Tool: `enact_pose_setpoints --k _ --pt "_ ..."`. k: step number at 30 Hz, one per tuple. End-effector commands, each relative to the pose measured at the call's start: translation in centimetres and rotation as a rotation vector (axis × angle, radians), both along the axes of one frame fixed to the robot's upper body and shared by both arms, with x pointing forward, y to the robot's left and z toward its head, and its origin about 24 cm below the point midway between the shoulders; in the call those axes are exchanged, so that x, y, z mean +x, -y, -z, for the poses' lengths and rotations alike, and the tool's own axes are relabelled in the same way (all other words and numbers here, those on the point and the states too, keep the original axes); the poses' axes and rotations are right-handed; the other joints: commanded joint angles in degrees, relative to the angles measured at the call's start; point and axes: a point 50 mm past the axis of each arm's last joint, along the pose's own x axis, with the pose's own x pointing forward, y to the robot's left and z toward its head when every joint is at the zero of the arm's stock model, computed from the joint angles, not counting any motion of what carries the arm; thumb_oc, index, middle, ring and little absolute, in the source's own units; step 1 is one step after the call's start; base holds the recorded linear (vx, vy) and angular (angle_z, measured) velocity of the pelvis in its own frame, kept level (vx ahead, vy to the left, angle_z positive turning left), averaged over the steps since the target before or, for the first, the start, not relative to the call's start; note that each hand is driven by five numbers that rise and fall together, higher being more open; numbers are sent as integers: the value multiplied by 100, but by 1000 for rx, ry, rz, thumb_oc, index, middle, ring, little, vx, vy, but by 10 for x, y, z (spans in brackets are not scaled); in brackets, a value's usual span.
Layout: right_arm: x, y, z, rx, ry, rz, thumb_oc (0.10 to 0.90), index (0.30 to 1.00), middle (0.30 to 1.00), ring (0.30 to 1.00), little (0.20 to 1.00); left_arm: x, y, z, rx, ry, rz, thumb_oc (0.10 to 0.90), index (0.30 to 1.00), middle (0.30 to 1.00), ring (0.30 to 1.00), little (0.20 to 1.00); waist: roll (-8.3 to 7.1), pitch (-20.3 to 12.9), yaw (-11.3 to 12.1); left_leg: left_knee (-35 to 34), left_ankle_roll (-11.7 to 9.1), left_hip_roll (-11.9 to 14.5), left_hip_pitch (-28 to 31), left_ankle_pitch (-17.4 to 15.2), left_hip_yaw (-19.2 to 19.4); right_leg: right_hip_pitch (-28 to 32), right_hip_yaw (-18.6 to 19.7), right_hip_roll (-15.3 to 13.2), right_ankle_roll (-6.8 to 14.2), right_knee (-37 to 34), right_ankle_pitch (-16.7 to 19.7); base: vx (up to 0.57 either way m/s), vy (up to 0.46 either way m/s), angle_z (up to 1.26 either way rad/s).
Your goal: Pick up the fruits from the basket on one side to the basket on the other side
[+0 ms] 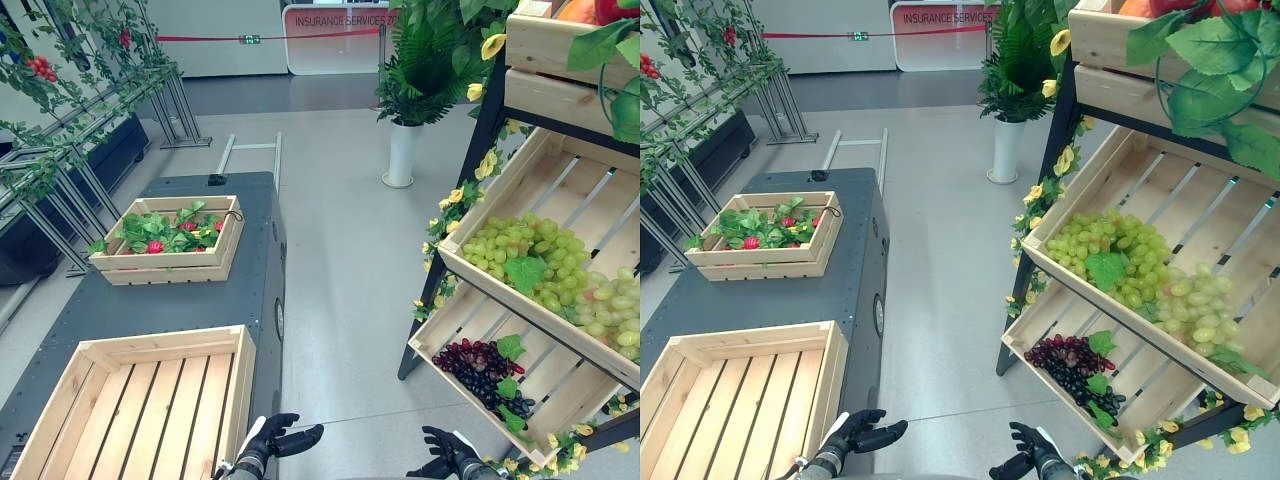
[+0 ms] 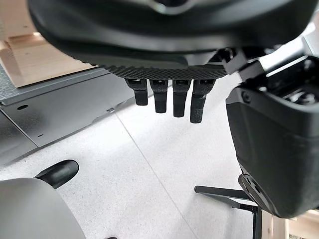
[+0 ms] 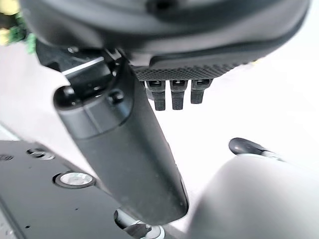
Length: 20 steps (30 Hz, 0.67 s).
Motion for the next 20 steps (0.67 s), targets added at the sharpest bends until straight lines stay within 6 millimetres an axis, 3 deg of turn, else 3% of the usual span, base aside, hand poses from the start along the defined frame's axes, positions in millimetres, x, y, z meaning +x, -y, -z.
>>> enact_pose_setpoints --k 1,20 --pt "33 -8 -8 3 120 2 800 900 900 900 900 33 15 -10 -52 118 43 800 900 900 900 900 -48 259 104 65 360 -575 242 -784 -120 168 -130 245 -174 206 -344 0 0 0" --pt "38 -13 -10 -5 150 -24 800 900 900 900 900 37 19 -12 -100 130 91 800 900 900 900 900 -68 304 96 57 360 -577 273 -777 -96 198 -89 264 -179 185 -346 0 0 0"
